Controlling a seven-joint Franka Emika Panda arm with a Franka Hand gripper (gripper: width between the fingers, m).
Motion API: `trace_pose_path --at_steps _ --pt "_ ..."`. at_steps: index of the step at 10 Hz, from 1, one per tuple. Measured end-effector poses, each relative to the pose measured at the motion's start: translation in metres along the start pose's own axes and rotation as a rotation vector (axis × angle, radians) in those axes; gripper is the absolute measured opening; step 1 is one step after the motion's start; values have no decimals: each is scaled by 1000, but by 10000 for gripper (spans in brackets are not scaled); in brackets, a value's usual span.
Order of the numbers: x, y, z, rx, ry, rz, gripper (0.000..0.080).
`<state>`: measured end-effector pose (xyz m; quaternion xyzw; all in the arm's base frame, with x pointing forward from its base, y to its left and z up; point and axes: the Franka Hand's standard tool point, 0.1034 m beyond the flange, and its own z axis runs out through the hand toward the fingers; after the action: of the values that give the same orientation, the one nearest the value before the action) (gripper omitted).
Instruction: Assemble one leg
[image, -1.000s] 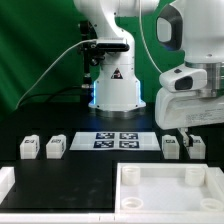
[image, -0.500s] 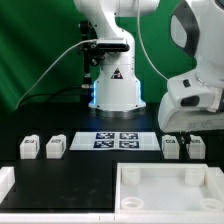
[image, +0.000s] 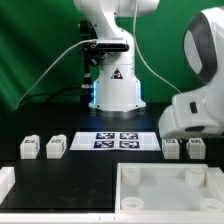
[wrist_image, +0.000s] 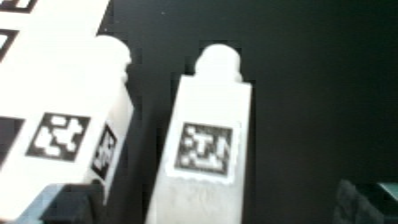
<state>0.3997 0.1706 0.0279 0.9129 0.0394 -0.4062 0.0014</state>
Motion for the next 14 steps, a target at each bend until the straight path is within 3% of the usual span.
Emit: trace_pose_path --at_steps 5,8,10,14 --pt "-2 -4 32 -18 -73 47 649" --pt "1 -4 32 -18 -84 52 634" --pt "1 -4 32 -18 -84 52 287" --pt "1 -4 32 -18 -84 52 290"
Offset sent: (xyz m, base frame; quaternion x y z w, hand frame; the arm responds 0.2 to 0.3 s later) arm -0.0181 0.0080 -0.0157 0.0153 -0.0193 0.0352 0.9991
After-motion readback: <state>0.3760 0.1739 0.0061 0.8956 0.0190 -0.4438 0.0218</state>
